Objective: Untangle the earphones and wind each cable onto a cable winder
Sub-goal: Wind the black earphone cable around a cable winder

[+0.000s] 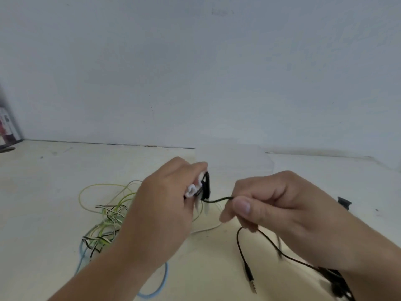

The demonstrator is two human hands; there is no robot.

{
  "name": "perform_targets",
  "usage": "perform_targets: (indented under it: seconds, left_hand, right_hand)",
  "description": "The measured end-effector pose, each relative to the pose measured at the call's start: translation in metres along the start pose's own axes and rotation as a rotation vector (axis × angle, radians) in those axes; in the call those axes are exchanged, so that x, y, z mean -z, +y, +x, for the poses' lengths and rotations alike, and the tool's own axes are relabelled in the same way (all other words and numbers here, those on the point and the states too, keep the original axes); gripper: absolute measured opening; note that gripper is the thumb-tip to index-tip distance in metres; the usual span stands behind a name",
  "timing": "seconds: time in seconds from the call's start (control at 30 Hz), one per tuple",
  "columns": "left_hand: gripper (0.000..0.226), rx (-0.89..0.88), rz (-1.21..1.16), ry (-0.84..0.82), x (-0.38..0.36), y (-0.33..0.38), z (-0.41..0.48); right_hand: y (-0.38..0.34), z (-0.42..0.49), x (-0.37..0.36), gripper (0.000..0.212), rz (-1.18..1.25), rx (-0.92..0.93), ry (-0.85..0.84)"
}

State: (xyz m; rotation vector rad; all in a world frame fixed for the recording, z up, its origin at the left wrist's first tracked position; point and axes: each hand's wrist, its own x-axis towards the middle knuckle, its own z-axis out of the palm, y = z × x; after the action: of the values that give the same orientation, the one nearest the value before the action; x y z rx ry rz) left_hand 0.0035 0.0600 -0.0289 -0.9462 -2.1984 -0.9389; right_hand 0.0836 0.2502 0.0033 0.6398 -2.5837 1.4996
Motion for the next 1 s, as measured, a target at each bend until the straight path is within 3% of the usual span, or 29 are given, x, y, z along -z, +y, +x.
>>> perform_targets:
  seconds: [0.1, 0.2, 0.43, 0.6, 0.7, 0.83, 1.0]
  left_hand:
    - [0.038, -0.037, 0.004, -0.123, -0.001, 0.0, -0.002]
    - [0.042, -0.041, -0.047, -0.204, 0.0, 0.0, -0.002]
    - [0.059, -0.042, -0.184, -0.285, 0.003, 0.009, -0.005]
    - [0.064, -0.009, -0.346, -0.317, 0.004, 0.013, -0.006]
    - [0.061, 0.023, -0.52, -0.304, 0.004, 0.014, -0.006]
    - [0.05, 0.073, -0.705, -0.192, 0.005, 0.012, -0.003]
    - [0.047, 0.249, -0.894, -0.034, 0.008, 0.006, 0.002]
  right_hand:
    - [0.004, 0.004, -0.002, 0.035, -0.218, -0.062, 0.163]
    - [0.004, 0.006, -0.001, 0.038, -0.287, -0.125, 0.299]
    - [0.001, 0.006, 0.001, 0.022, -0.328, -0.185, 0.446]
    - [0.009, 0.009, 0.002, 0.021, -0.273, -0.255, 0.496]
    - [0.013, 0.011, 0.003, 0.029, -0.272, -0.328, 0.468]
    - [0.017, 0.011, 0.0, 0.033, -0.205, -0.408, 0.275]
    - [0.025, 0.011, -0.011, 0.037, 0.111, -0.393, 0.043]
